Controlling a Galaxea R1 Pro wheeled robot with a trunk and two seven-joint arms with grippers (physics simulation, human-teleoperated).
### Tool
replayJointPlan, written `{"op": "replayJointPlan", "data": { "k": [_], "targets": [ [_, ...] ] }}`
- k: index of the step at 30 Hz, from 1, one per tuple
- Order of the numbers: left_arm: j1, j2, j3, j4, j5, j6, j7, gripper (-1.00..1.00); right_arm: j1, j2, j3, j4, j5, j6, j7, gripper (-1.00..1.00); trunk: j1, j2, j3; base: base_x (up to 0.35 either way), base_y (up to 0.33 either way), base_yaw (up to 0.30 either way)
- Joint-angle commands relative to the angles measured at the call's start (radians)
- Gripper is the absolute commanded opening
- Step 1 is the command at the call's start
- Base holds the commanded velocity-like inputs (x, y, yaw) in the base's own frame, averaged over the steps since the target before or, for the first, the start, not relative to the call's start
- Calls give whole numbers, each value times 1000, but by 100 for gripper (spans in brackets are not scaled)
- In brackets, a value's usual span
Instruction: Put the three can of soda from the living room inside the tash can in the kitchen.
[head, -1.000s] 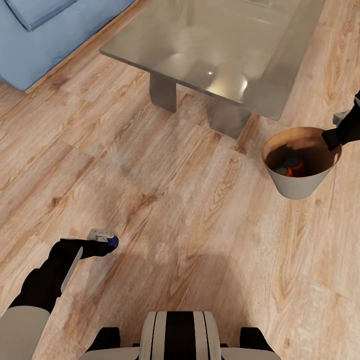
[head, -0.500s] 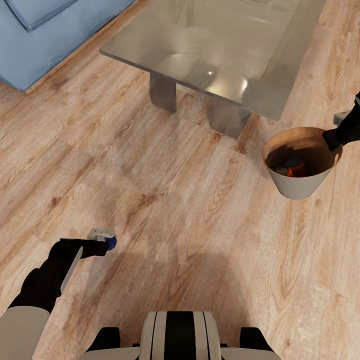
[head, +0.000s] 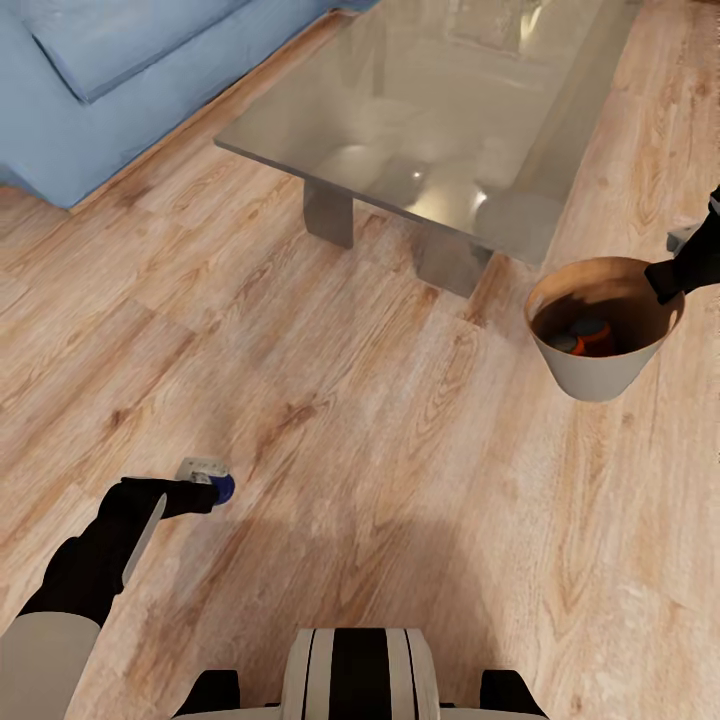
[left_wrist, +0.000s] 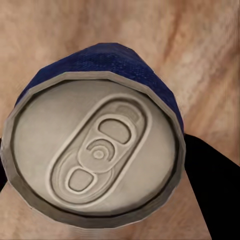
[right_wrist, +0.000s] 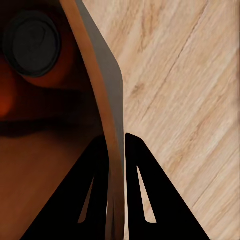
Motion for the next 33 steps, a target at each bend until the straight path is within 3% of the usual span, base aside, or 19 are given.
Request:
{"op": "replayJointPlan", "data": {
  "k": [1,13,20,27,31,32,33],
  "targets": [
    [0,0,0,0,0,1,0,-100,1,-1,7,0,3,0,2,-100,0,0,4,0,0,0],
    [-1,0,0,3,-2,4,-5,-100,11,-32,7,0,4,0,2,-100,-6,3,50,0,0,0],
    [0,0,0,3,-2,5,-5,-100,18,-83,8,1,4,0,2,-100,-19,25,75,0,0,0],
    [0,1,1,3,3,13,-18,-100,78,-134,8,1,5,0,28,-100,-46,74,97,0,0,0],
    [-7,4,1,-6,16,117,-120,-100,122,-160,8,1,10,0,70,-100,-61,102,110,0,0,0],
    [-25,8,-1,-9,14,165,-197,-100,126,-175,9,1,13,0,106,-100,-65,109,113,0,0,0],
    [-45,10,-2,-9,11,181,-232,-100,129,-184,18,1,16,0,146,-100,-69,116,116,0,0,0]
  ]
}}
